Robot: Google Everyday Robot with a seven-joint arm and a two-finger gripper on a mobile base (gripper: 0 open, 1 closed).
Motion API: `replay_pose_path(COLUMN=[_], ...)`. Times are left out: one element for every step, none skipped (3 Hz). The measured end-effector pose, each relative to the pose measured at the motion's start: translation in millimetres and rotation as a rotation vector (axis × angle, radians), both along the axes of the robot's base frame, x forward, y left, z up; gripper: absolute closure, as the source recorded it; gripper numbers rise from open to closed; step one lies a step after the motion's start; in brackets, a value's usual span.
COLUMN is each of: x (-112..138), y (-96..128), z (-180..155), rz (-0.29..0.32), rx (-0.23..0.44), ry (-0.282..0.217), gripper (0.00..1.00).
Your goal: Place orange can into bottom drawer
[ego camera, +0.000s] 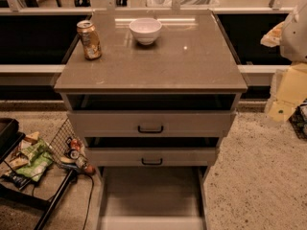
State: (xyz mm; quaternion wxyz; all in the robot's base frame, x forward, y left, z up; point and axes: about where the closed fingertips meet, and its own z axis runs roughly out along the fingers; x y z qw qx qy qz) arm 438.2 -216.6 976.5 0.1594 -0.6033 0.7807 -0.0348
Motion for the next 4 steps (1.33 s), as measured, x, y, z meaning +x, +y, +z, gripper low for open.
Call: replay_pose_path(x=[0,22,72,119], y=[0,8,30,68], z=[0,-12,-44,-61], rz=[0.000,0.005,0.030,0.073], rx=[0.000,0.114,0.350,0.610], ry=[0.000,-0.020,-0.066,-0.151], gripper=[0.00,0.00,0.00,0.00])
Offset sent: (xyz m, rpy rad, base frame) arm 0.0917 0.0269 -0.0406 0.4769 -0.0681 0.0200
